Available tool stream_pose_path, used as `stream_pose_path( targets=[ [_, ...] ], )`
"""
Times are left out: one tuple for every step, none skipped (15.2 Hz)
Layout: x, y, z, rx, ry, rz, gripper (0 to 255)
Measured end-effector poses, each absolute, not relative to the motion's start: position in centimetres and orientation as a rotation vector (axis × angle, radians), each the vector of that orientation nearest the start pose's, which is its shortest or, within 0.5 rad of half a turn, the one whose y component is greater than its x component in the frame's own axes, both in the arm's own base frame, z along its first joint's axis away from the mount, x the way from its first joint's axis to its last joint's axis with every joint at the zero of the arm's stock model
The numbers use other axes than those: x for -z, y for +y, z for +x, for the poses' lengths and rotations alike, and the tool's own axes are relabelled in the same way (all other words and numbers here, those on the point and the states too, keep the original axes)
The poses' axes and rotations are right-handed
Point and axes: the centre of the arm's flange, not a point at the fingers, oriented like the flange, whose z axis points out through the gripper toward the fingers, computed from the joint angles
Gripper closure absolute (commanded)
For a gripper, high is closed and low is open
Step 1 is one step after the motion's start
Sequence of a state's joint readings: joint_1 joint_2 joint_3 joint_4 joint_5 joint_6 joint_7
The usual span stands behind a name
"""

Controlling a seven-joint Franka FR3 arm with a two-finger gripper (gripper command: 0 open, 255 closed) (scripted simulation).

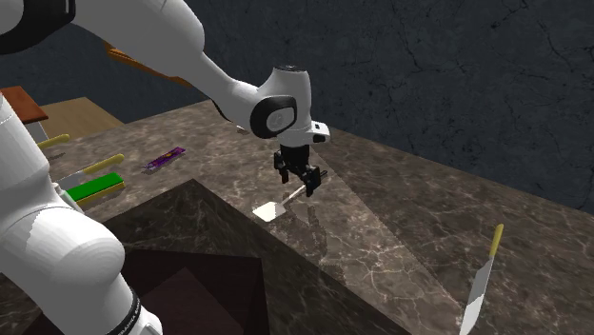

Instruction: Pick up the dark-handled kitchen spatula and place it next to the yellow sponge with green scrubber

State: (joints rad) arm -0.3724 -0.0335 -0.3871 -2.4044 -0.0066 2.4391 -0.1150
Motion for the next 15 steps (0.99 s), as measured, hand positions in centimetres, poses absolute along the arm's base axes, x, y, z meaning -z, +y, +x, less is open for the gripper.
stream_pose_path(
  targets=[
    [-33.14, -33.98, 35.81, 0.1, 0.994, -3.0, 0],
    [-33.13, -33.98, 35.81, 0.1, 0.994, -3.0, 0],
    [-33.13, -33.97, 35.81, 0.1, 0.994, -3.0, 0],
    [-33.13, -33.97, 35.81, 0.1, 0.994, -3.0, 255],
    [-33.13, -33.97, 35.81, 0.1, 0.994, -3.0, 255],
    [-33.13, -33.97, 35.81, 0.1, 0.994, -3.0, 255],
    [-33.13, -33.97, 35.81, 0.1, 0.994, -3.0, 255],
    [-33.14, -33.97, 35.81, 0.1, 0.994, -3.0, 255],
    [-33.14, -33.97, 35.82, 0.1, 0.994, -3.0, 255],
    [-33.14, -33.97, 35.81, 0.1, 0.994, -3.0, 255],
    [-33.14, -33.97, 35.81, 0.1, 0.994, -3.0, 255],
    [-33.14, -33.98, 35.81, 0.1, 0.994, -3.0, 255],
    [-33.14, -33.98, 35.81, 0.1, 0.994, -3.0, 255],
    [-33.14, -33.98, 35.81, 0.1, 0.994, -3.0, 255],
    [-33.34, -33.97, 35.82, 0.1, 0.994, -3.0, 255]
  ],
)
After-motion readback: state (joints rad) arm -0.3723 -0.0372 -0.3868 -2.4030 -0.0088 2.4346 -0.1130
